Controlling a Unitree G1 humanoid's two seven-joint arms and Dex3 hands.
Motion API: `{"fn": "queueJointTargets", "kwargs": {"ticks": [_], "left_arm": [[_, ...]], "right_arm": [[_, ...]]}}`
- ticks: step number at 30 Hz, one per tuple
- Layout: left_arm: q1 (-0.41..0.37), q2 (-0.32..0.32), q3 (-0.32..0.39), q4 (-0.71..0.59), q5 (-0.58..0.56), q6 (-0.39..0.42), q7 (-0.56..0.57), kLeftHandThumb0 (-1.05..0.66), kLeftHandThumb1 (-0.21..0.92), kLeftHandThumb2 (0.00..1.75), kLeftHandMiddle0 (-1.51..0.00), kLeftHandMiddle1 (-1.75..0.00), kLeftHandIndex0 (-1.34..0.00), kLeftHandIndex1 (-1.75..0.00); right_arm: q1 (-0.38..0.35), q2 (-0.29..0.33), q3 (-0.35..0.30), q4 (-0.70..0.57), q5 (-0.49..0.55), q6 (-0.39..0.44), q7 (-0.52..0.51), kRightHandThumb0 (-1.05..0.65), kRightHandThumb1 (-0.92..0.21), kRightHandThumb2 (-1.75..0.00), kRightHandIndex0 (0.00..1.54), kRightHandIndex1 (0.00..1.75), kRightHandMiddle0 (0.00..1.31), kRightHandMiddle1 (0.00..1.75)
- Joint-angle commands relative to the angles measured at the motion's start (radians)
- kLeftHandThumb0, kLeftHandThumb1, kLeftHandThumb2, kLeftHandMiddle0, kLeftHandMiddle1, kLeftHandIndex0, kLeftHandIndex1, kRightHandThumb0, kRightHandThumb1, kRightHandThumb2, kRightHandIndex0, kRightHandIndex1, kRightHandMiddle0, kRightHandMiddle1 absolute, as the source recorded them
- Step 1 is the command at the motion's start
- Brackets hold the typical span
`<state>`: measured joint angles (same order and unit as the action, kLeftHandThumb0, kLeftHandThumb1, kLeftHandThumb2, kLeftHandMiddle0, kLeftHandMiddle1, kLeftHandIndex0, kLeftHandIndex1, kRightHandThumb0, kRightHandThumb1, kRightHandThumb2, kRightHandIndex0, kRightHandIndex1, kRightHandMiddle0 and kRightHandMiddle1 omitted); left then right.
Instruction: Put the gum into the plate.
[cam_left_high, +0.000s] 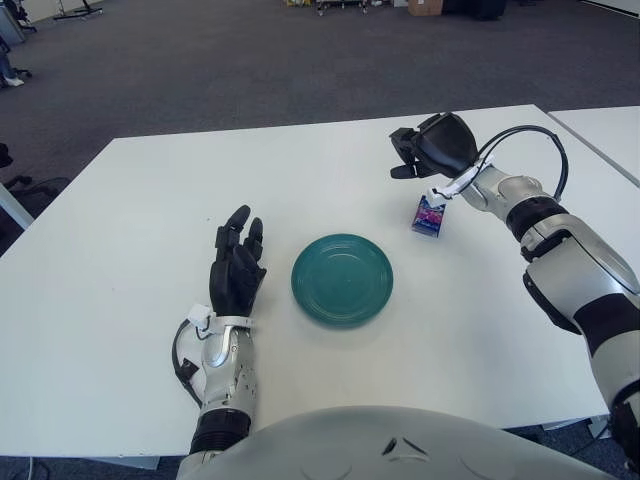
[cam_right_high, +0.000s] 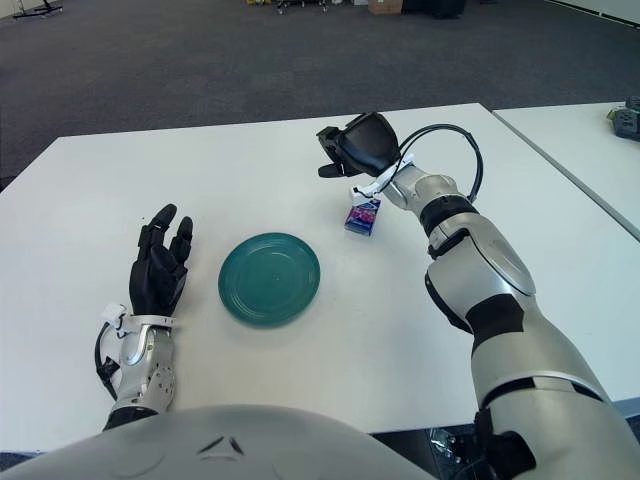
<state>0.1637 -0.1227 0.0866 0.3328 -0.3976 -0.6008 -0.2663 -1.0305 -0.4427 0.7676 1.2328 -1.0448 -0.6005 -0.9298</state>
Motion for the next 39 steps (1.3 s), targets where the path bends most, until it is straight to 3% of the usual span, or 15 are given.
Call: {"fn": "queueJointTargets", "kwargs": {"ticks": [1,6,8,10,11,13,14,16,19,22,29,39], "left_arm": [[0.060,-0.079,0.008,0.133,-0.001,-0.014,-0.003,-0.87,0.92,0.87,-0.24,0.00,0.00,-0.81],[0.063,-0.081,0.011,0.127,-0.006,-0.011,-0.008,-0.86,0.92,0.88,-0.24,0.00,0.00,-0.79],[0.063,-0.082,0.013,0.125,-0.010,-0.010,-0.011,-0.86,0.92,0.88,-0.24,0.00,0.00,-0.79],[0.065,-0.083,0.015,0.125,-0.013,-0.008,-0.014,-0.86,0.92,0.89,-0.25,0.00,0.00,-0.79],[0.065,-0.084,0.016,0.126,-0.014,-0.008,-0.014,-0.86,0.92,0.89,-0.25,0.00,0.00,-0.79],[0.066,-0.085,0.017,0.127,-0.013,-0.008,-0.014,-0.85,0.92,0.90,-0.25,-0.01,0.00,-0.78],[0.066,-0.085,0.018,0.128,-0.011,-0.009,-0.014,-0.85,0.92,0.91,-0.25,-0.01,0.00,-0.78],[0.066,-0.084,0.018,0.128,-0.010,-0.010,-0.015,-0.85,0.92,0.92,-0.25,0.00,0.00,-0.76],[0.066,-0.083,0.018,0.126,-0.010,-0.008,-0.018,-0.86,0.92,0.91,-0.24,0.00,0.00,-0.76],[0.067,-0.082,0.020,0.123,-0.016,-0.005,-0.026,-0.86,0.92,0.90,-0.24,0.00,0.00,-0.77],[0.079,-0.083,0.020,0.113,-0.014,-0.004,-0.027,-0.87,0.92,0.90,-0.23,0.00,0.00,-0.75],[0.093,-0.079,0.014,0.094,0.008,0.004,-0.012,-0.88,0.92,0.93,-0.21,0.00,0.00,-0.70]], "right_arm": [[-0.052,-0.009,0.009,0.023,-0.013,0.029,0.000,-0.48,-0.91,-0.61,1.27,1.75,1.00,1.75],[-0.053,0.005,0.003,0.064,0.007,0.058,0.068,-0.49,-0.91,-0.60,1.16,1.75,0.91,1.75],[-0.050,0.012,-0.005,0.079,0.022,0.058,0.114,-0.53,-0.91,-0.60,0.99,1.75,0.74,1.75],[-0.048,0.017,-0.013,0.087,0.038,0.052,0.173,-0.63,-0.92,-0.63,0.62,1.75,0.45,1.75],[-0.048,0.018,-0.016,0.089,0.045,0.048,0.202,-0.67,-0.92,-0.64,0.52,1.63,0.36,1.67],[-0.050,0.019,-0.021,0.090,0.058,0.042,0.270,-0.78,-0.92,-0.66,0.30,1.16,0.15,1.37],[-0.049,0.017,-0.023,0.089,0.063,0.041,0.303,-0.80,-0.92,-0.66,0.27,1.07,0.12,1.31],[-0.048,0.016,-0.027,0.087,0.076,0.040,0.362,-0.86,-0.92,-0.66,0.23,0.65,0.05,1.09],[-0.049,0.015,-0.033,0.084,0.087,0.044,0.428,-0.90,-0.92,-0.67,0.22,0.30,0.02,0.89],[-0.052,0.011,-0.033,0.080,0.089,0.047,0.482,-0.92,-0.92,-0.68,0.20,0.15,0.00,0.76],[-0.071,-0.004,-0.004,0.082,0.062,0.045,0.549,-0.99,-0.92,-0.72,0.11,0.03,0.00,0.49],[-0.094,-0.026,0.095,0.077,-0.030,0.008,0.535,-1.05,-0.92,-0.75,0.01,0.00,0.00,0.16]]}}
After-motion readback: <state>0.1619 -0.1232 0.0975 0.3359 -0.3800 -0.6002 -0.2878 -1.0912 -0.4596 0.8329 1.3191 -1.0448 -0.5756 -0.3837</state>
